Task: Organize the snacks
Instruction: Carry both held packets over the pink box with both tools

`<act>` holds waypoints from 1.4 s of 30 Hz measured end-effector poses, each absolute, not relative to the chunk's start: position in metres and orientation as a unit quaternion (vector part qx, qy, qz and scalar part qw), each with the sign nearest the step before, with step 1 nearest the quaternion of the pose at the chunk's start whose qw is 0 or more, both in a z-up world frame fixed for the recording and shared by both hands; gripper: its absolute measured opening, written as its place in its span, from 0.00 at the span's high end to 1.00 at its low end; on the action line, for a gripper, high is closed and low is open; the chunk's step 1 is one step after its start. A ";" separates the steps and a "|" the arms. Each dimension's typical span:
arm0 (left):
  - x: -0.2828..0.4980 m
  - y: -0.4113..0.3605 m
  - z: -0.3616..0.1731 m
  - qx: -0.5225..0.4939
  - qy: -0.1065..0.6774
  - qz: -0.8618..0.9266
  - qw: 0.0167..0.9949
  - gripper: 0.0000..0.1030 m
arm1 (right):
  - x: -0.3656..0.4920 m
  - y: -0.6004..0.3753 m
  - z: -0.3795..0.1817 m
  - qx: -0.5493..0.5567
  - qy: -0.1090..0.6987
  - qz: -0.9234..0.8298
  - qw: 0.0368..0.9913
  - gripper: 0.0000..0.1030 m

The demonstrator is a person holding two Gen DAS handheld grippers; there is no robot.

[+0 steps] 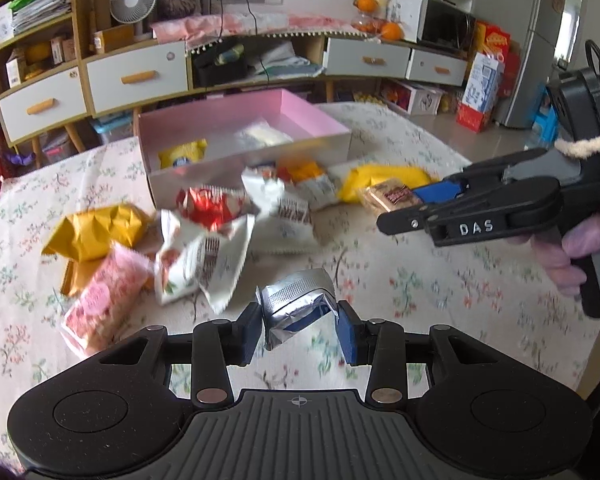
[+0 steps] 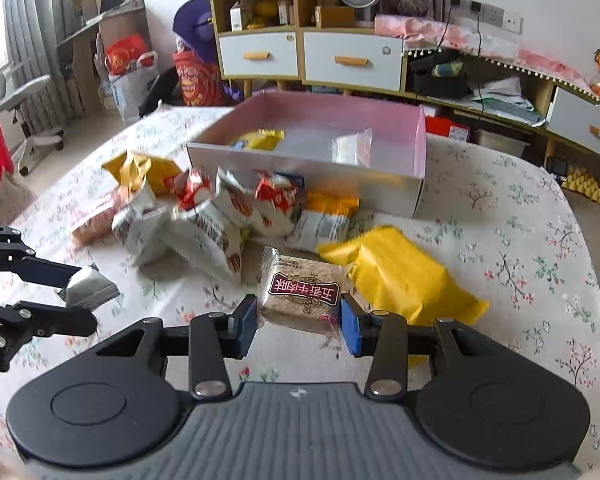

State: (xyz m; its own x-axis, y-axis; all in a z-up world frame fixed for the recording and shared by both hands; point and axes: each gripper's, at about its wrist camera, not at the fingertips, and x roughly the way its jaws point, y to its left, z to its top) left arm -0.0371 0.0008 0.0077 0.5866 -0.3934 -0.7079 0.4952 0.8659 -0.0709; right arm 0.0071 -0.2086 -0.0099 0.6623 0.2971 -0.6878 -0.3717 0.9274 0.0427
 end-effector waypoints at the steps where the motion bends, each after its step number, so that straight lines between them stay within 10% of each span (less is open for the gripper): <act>1: -0.034 0.000 0.010 0.064 0.377 -0.249 0.890 0.64 | 0.008 -0.208 -0.008 -0.048 0.366 0.183 0.911 0.61; 42: 0.140 -0.037 0.008 -0.034 0.371 -0.136 0.918 0.63 | 0.117 -0.236 0.002 0.169 0.345 0.070 0.921 0.61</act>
State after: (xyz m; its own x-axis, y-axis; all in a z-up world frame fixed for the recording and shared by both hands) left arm 0.1404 -0.0366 0.0079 0.6874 -0.2754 -0.6720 0.2252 0.9605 -0.1632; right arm 0.1169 -0.2358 0.0015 0.7521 0.2461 -0.6113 -0.0122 0.9327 0.3604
